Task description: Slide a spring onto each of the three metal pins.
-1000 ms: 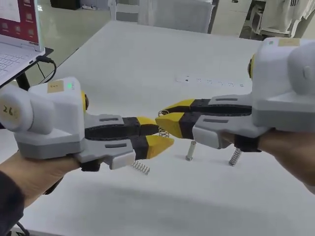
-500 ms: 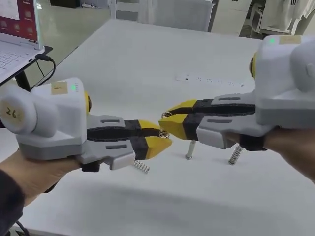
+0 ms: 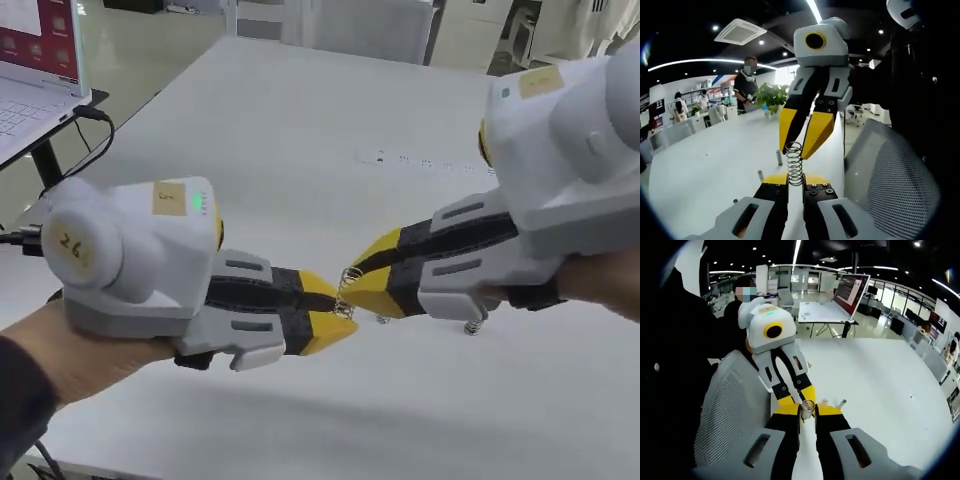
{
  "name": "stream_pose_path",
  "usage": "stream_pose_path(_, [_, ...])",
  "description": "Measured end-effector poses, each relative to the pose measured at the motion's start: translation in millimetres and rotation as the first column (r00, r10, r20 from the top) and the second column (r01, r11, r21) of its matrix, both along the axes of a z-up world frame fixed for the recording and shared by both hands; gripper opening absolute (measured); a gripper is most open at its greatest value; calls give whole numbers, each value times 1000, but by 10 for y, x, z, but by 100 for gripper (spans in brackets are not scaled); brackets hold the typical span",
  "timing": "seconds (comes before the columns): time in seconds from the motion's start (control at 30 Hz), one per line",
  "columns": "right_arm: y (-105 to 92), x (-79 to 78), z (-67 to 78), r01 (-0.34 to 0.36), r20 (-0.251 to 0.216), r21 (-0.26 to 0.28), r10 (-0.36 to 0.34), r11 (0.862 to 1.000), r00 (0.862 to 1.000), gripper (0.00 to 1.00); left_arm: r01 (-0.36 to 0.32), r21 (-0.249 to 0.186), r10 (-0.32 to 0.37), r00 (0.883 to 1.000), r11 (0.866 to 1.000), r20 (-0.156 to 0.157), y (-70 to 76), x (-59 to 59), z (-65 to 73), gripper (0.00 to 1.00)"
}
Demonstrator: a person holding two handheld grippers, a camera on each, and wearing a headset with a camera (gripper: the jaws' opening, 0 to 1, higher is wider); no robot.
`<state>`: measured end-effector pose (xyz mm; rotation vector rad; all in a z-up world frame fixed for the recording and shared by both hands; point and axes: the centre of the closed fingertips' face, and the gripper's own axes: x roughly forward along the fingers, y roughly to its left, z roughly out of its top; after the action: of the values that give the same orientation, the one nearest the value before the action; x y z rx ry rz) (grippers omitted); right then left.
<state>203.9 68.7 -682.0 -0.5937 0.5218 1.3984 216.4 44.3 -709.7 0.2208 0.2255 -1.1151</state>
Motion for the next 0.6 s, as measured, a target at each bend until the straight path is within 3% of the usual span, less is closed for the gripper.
stream_pose_path(0.3, [-65,-67,-131,-90,-9,-126,90,988,996,9,42,44,-40,999,998,-29,-69,-72,-108,2])
stream_pose_path(0.6, [-83,-136,-234,-169,-35,-234,166,957,986,10,71,58,-70,997,996,-30,-99,-132,-130,2])
